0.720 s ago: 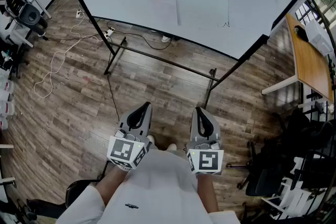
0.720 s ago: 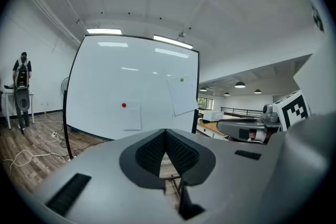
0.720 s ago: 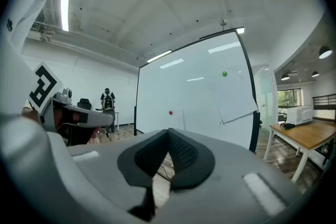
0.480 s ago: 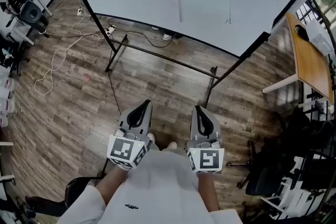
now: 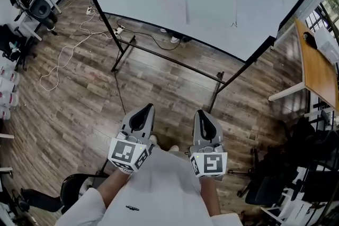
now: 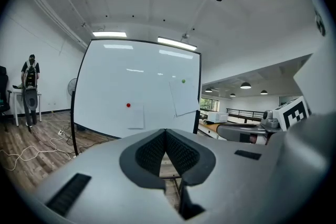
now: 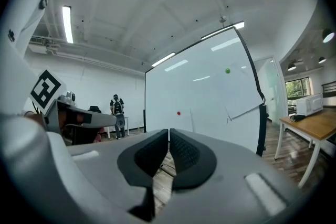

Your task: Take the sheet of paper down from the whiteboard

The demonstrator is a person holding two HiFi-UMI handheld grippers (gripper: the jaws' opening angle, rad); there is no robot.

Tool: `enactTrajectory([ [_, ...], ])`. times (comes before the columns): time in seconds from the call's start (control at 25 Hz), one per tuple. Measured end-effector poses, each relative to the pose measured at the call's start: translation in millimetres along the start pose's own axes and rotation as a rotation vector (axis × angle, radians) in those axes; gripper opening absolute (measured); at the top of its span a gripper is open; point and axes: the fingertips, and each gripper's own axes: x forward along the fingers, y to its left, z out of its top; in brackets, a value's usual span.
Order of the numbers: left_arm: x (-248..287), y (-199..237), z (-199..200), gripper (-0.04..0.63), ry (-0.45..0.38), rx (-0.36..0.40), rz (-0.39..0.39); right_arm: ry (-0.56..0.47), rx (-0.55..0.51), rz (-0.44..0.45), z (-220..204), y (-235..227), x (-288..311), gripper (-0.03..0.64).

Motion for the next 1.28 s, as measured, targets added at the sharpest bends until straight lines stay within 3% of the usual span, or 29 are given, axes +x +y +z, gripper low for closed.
enactTrajectory([
  [0.24,3.5,-2.9,-8.5,0.006,0.012,-0.01,0.017,0.012,0.004,0.013,-10.2,-7.0,6.5,0.0],
  [0.52,28.1,37.7,1.8,0.006,-0.005,-0.037,0.054,0.007,0.034,0.012,-9.2,-14.0,52.2,0.0],
  [0.8,112.4,114.7,20.1,0.006,-0.006,-0.051,0.07,0.019,0.0,0.025,-4.3,-31.1,162.8,0.001],
  [0.96,156.1,153.4,47.7,0.006,-0.02,-0.04,0.043,0.006,0.022,0.009,4.9,-39.8,225.8,0.0],
  [1.28,231.7,233.4,66.3,0.006,0.009,-0.062,0.0,0.019,0.022,-0.034,16.3,-48.8,334.4,0.0],
])
